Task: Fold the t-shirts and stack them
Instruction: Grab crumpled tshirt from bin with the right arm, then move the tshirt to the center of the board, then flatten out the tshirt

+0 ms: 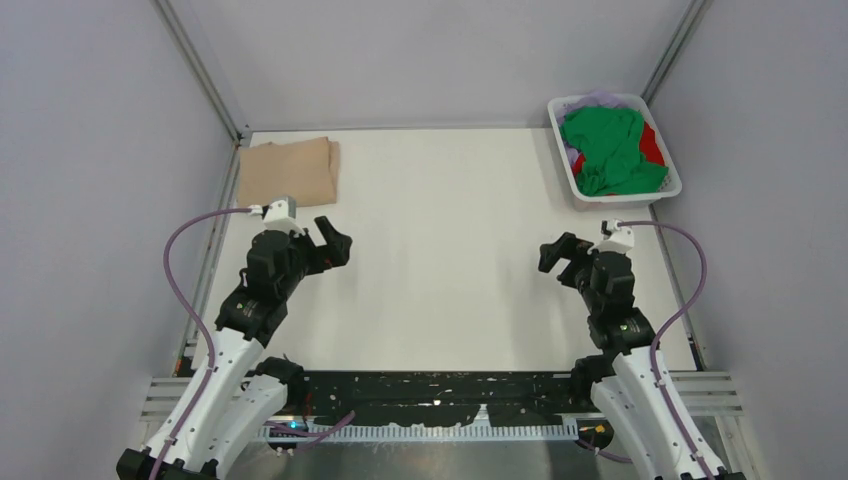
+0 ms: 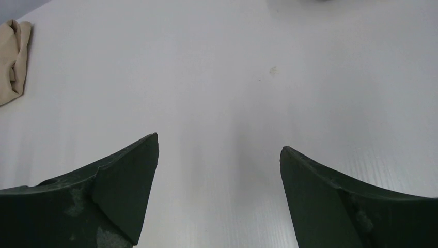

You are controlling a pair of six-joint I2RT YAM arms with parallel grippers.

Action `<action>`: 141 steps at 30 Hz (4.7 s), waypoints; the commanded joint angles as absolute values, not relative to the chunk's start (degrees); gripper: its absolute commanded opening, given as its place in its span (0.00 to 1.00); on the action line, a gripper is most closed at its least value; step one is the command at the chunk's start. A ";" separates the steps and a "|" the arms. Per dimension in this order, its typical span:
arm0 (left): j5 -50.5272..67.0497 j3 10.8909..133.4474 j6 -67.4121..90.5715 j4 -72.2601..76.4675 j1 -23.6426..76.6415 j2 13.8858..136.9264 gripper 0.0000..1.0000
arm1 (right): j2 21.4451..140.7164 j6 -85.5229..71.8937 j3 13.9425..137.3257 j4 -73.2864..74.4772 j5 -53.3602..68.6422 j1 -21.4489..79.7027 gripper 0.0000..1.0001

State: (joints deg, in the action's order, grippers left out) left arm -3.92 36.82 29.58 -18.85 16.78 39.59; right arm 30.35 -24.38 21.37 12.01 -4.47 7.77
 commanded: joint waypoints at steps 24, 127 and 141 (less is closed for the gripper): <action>-5.95 39.14 28.35 -13.78 16.88 48.26 0.99 | 103.66 -15.43 96.64 24.59 -18.37 -7.62 0.99; 24.46 66.59 36.88 -12.39 29.60 104.15 1.00 | 32.44 -29.43 28.71 24.36 -12.60 20.08 0.96; 26.35 73.58 39.53 -14.19 34.99 113.90 0.80 | 28.11 -29.27 27.66 29.54 -18.02 20.04 0.95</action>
